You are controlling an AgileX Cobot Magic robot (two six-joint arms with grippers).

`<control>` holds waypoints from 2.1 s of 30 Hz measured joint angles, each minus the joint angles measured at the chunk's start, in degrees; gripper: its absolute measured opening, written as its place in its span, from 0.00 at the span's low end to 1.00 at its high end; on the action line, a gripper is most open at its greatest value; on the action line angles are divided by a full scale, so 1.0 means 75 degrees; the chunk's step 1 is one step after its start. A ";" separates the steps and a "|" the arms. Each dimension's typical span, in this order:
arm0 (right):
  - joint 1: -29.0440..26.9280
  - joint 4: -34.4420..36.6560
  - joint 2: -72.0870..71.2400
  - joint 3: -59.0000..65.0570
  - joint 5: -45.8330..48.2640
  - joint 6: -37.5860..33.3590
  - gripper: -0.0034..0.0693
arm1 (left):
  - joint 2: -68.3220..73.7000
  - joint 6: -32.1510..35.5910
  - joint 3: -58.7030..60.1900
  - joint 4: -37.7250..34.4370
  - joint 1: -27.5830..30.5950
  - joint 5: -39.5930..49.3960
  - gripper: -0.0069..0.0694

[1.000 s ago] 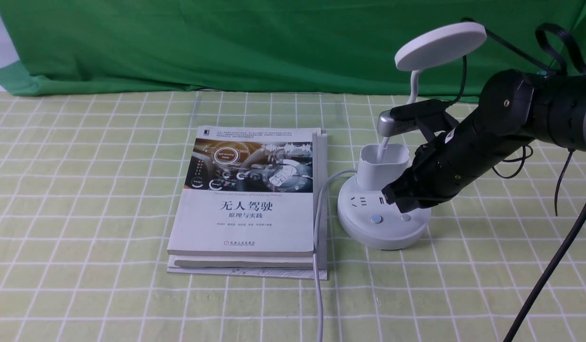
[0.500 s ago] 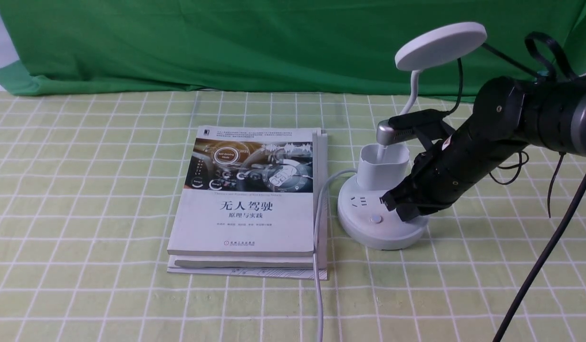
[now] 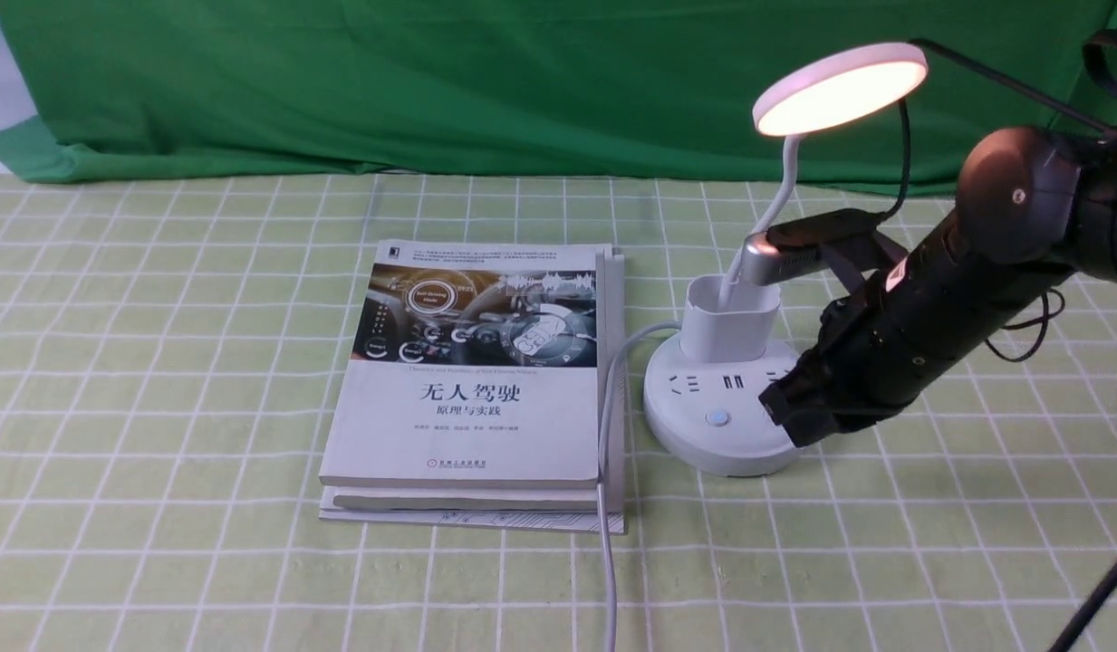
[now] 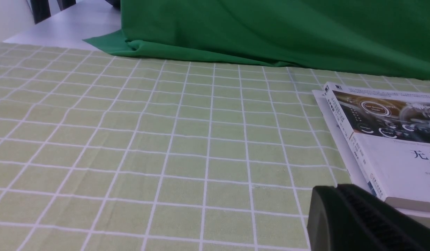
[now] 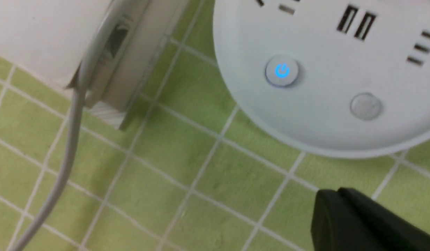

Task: Turn on the table lamp on the green coffee tablecloth with your hand.

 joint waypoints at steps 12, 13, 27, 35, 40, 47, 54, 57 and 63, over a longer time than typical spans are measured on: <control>0.0000 -0.0024 -0.4100 0.2996 -0.0577 0.0502 0.09 | 0.0000 0.0000 0.0000 0.0000 0.0000 0.0000 0.09; 0.0000 -0.0024 -0.4421 0.3217 -0.0670 0.0559 0.09 | 0.0000 0.0000 0.0000 0.0000 0.0000 0.0000 0.09; 0.0000 -0.0011 -0.6804 0.3889 -0.1021 0.1320 0.11 | 0.0000 0.0000 0.0000 0.0000 0.0000 0.0000 0.09; -0.0180 -0.0377 -0.7405 0.4509 -0.2503 0.1172 0.08 | 0.0000 0.0000 0.0000 0.0000 0.0000 0.0000 0.09; -0.1405 -0.0496 -0.9671 0.6687 -0.4215 0.0571 0.08 | 0.0000 0.0000 0.0000 0.0069 0.0000 0.0000 0.09; -0.2229 -0.0511 -1.1965 0.9004 -0.5449 0.0339 0.08 | 0.0000 0.0000 0.0000 0.0086 0.0000 0.0000 0.09; -0.2410 -0.0666 -1.3249 0.9165 -0.4599 0.0339 0.08 | 0.0000 0.0000 0.0000 0.0133 0.0000 0.0012 0.09; -0.2410 -0.0682 -1.3259 0.9165 -0.4493 0.0339 0.08 | 0.0000 0.0000 0.0000 0.0139 0.0000 0.0005 0.09; -0.2410 -0.0690 -1.3259 0.9165 -0.4474 0.0339 0.09 | 0.0000 0.0000 0.0000 0.0139 0.0000 0.0005 0.09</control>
